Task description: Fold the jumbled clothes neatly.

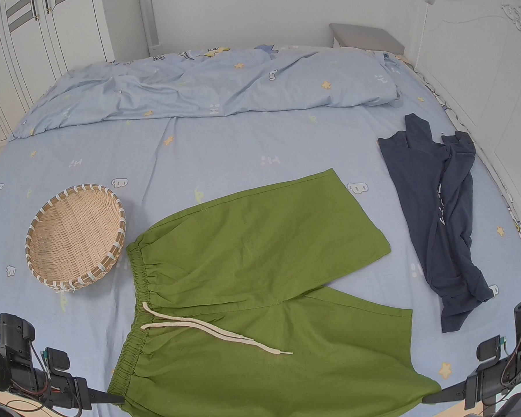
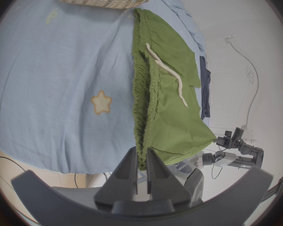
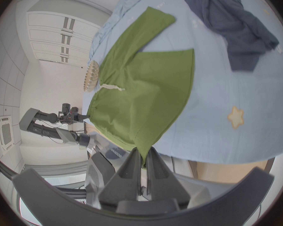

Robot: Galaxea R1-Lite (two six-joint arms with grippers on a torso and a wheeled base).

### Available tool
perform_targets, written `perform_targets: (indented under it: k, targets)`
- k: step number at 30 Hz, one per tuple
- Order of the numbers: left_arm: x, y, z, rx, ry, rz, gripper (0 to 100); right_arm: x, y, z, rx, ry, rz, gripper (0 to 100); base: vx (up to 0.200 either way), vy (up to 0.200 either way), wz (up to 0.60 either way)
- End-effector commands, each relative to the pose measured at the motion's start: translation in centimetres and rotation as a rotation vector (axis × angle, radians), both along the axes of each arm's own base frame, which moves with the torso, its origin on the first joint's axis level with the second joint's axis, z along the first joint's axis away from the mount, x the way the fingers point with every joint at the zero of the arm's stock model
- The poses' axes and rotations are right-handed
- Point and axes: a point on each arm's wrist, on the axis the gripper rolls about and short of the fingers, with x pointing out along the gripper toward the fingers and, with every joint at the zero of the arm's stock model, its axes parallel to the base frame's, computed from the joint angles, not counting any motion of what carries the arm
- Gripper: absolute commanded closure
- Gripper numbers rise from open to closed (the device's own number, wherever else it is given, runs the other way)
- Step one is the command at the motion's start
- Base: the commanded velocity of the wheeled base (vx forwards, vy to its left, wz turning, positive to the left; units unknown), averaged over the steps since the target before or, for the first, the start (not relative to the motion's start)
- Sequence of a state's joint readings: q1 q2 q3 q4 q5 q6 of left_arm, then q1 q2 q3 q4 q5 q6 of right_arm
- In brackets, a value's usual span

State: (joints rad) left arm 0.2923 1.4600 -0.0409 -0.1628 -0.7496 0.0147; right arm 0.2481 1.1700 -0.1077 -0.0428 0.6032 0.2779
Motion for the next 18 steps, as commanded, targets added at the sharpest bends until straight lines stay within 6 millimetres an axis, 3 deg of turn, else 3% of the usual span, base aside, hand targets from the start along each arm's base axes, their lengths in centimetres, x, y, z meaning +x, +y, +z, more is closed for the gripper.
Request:
perform_targets:
  k: [1,2,5,7,10,14,15,18]
  targets:
    - [2.0,0.5,1.4,-0.010,-0.016,0.033,100,2.7,0.5,3.5,0.043,-0.118,-0.041,100,0.000,0.000,0.00]
    - [2.0,0.5,1.4,-0.010,-0.016,0.033,100,2.7,0.5,3.5,0.043,-0.118,-0.041,100,0.000,0.000,0.00]
    - [3.2,0.8,2.9,-0.022,-0.003,0.042,100,5.3,1.1,6.9,0.059,-0.179,-0.040,100,0.000,0.000,0.00]
    - [3.4,0.8,3.3,-0.021,-0.005,0.042,100,6.0,1.3,7.5,0.060,-0.188,-0.041,100,0.000,0.000,0.00]
    - [4.5,1.1,4.7,-0.020,-0.018,0.044,100,9.1,2.0,10.0,0.073,-0.244,-0.044,100,0.000,0.000,0.00]
    - [5.9,1.5,6.2,-0.021,-0.037,0.060,100,12.8,2.4,11.3,0.072,-0.271,-0.054,100,0.000,0.000,0.00]
    - [5.9,1.5,6.2,-0.021,-0.037,0.060,100,12.8,2.4,11.3,0.072,-0.271,-0.054,100,0.000,0.000,0.00]
    - [7.9,1.7,7.7,-0.040,-0.050,0.084,100,15.7,3.0,11.8,0.062,-0.292,-0.041,100,0.000,0.000,0.00]
